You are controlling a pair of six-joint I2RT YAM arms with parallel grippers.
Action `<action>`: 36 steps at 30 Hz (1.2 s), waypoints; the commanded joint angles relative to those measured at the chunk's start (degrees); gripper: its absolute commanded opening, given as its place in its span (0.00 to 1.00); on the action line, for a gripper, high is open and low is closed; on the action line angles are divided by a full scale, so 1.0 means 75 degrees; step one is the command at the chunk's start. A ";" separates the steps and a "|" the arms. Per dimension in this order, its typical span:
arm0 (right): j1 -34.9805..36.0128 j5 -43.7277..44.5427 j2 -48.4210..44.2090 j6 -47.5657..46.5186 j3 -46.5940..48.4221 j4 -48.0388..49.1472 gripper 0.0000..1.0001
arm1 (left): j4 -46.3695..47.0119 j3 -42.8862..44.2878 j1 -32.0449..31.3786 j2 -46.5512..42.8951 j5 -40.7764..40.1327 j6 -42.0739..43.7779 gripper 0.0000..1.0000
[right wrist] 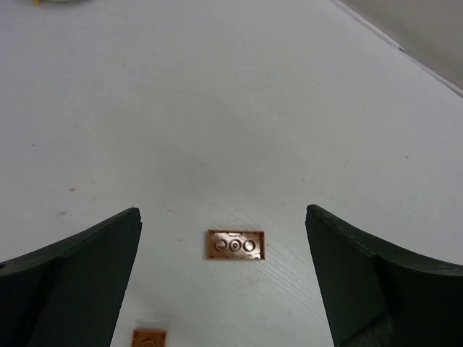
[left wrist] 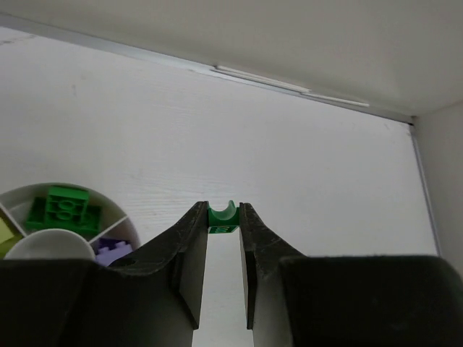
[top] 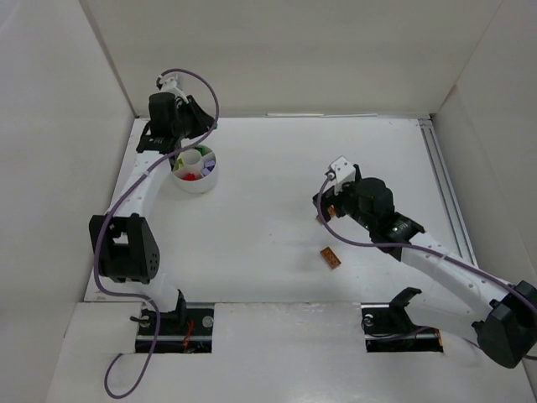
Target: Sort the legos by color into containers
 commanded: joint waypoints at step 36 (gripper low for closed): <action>-0.1712 -0.1554 0.0814 0.0333 0.0306 -0.0081 1.00 | -0.2281 0.1769 0.0364 0.1894 -0.1510 0.1247 0.21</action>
